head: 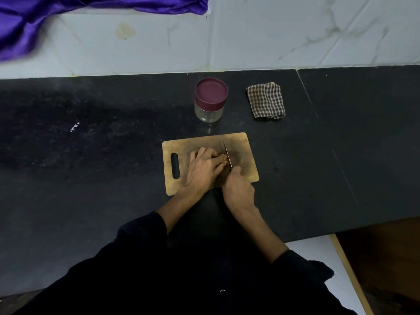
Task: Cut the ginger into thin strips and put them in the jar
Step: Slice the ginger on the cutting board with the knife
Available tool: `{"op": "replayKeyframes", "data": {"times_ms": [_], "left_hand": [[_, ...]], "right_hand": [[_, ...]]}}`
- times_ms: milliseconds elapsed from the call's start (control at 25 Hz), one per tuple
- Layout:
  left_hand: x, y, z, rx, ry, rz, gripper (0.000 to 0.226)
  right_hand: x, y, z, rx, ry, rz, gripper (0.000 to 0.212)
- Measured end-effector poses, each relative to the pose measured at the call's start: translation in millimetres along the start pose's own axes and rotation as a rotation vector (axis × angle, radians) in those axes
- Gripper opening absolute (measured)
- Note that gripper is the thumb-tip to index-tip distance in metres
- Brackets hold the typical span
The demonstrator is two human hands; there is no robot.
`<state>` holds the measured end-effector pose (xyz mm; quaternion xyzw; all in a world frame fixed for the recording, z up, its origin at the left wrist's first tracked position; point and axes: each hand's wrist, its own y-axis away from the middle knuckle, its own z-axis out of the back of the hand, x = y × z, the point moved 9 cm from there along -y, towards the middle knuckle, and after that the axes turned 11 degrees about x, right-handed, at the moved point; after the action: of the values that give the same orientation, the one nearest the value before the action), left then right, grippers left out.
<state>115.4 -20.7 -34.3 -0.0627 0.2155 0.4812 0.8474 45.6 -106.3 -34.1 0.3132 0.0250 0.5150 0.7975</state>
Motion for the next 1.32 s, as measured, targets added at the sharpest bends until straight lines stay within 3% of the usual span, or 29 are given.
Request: {"op": "replayKeyframes", "data": {"times_ms": [1320], "left_hand": [[0, 2, -1, 0.035, 0.016, 0.081, 0.032]], "right_hand": [[-2, 5, -2, -0.014, 0.061, 0.000, 0.016]]}}
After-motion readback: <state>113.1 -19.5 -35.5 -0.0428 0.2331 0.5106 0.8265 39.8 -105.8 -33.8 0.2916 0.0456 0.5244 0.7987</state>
